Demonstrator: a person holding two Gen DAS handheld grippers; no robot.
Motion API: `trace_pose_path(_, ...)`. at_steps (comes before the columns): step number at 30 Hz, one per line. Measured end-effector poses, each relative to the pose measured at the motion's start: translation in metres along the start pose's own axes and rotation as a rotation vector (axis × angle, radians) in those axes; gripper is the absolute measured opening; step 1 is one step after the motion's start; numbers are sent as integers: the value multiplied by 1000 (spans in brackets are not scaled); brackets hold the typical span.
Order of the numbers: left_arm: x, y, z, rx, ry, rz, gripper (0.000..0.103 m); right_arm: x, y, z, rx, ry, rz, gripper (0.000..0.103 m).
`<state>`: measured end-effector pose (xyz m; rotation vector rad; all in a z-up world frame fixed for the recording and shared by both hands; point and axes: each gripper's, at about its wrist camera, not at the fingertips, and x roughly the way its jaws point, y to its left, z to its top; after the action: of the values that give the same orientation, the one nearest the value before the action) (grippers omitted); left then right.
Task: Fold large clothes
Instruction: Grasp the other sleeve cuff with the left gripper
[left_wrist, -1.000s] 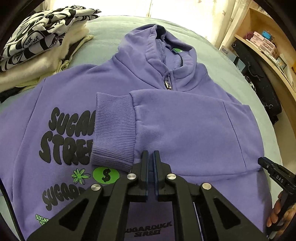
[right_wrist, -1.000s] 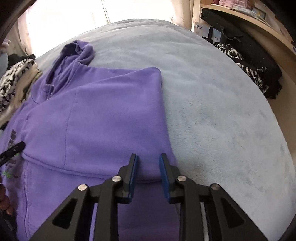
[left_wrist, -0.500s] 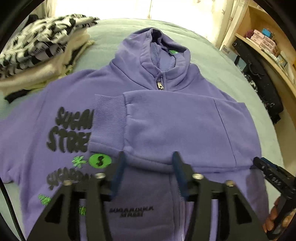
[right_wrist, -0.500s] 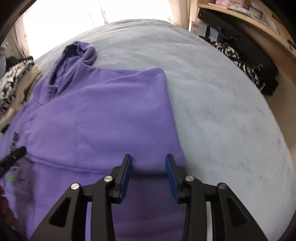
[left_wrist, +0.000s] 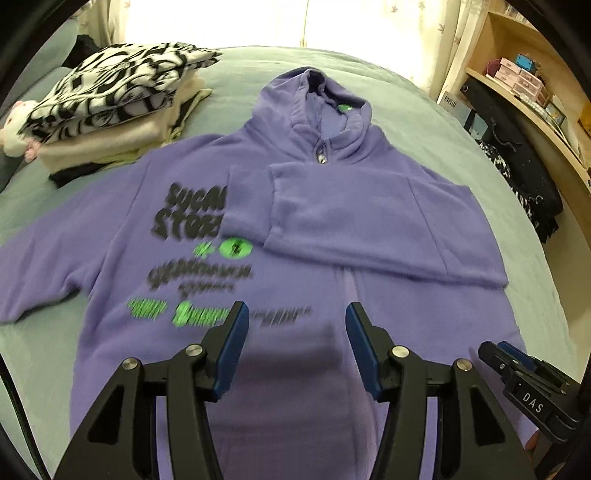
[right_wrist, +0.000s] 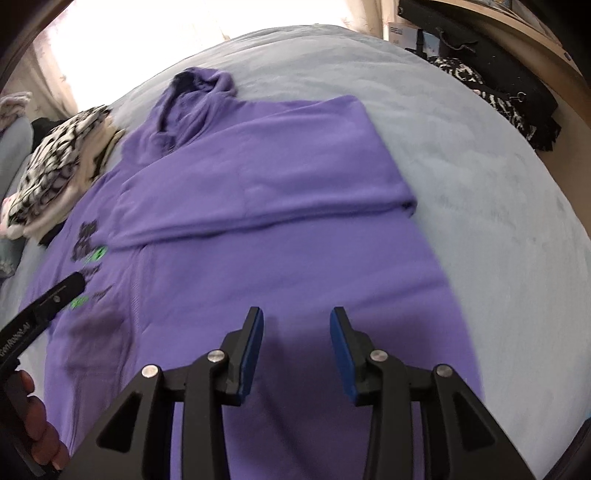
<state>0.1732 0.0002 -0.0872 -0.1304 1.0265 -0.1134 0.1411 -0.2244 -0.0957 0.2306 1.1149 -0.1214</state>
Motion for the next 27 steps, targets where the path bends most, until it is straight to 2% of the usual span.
trace_pose_path(8, -49, 46, -31, -51, 0, 30, 53, -37, 64, -20, -99, -30, 71, 38)
trace_pose_path(16, -101, 147, -52, -195, -43, 87, 53, -64, 159, -34, -263, -95, 126, 38)
trace_pose_path(22, -117, 218, -64, -284, -68, 129, 53, -68, 227, -46, -348, -142, 172, 38)
trace_pose_path(27, -115, 280, -79, -395, -77, 110, 53, -59, 280, -53, -417, -175, 199, 38)
